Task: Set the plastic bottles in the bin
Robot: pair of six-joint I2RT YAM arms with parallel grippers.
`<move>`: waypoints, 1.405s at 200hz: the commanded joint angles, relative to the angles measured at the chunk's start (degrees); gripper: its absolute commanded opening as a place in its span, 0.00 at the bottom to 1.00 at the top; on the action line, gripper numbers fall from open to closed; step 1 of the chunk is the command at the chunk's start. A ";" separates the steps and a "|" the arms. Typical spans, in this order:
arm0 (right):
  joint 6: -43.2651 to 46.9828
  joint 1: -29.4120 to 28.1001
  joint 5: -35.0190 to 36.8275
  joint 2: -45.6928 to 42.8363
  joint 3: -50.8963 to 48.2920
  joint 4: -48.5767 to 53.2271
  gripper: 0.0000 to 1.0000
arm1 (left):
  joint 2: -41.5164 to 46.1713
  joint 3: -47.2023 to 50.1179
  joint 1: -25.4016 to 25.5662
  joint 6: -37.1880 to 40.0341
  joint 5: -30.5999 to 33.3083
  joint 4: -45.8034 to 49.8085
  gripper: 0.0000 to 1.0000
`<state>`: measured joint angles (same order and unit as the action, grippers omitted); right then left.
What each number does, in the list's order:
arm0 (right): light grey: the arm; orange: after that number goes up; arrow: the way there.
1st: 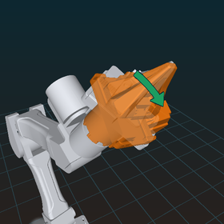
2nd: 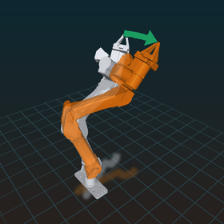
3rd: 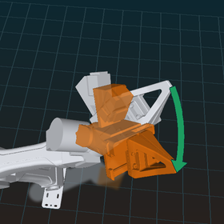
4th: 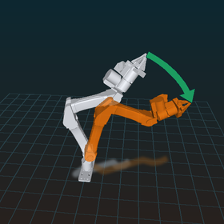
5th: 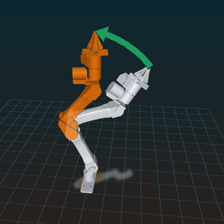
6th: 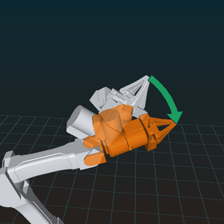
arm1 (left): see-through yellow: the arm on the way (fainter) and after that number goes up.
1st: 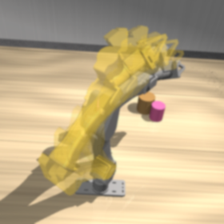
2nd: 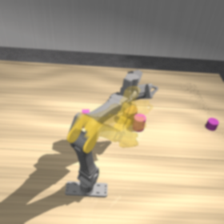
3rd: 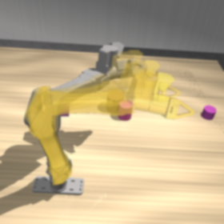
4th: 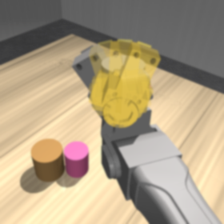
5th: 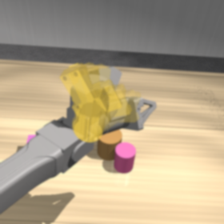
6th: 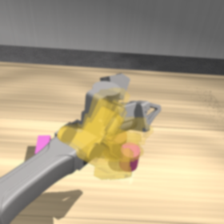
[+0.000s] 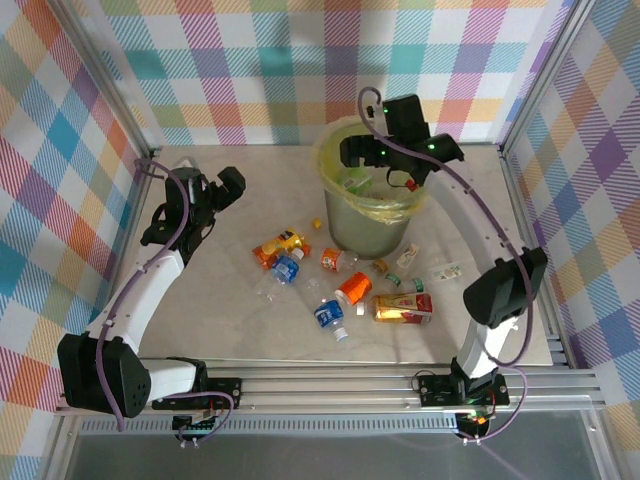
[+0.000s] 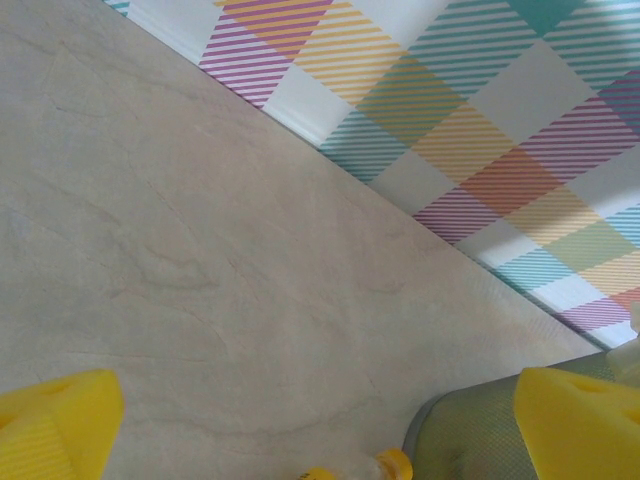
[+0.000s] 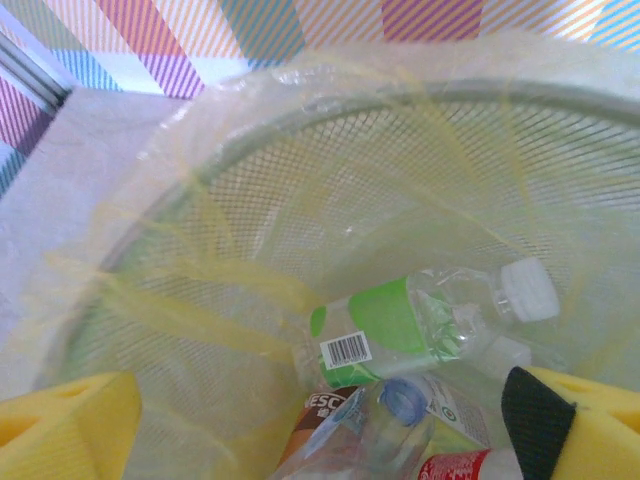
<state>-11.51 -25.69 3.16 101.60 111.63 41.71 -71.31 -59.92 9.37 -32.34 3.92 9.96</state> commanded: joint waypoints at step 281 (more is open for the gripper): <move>-30.68 14.97 -1.84 -34.38 -43.87 2.64 0.88 | -4.35 -2.31 1.87 1.12 -5.37 -5.74 1.00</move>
<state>-42.70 -10.83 2.85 66.04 66.98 44.66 -75.44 -59.55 10.28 -31.92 0.64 4.40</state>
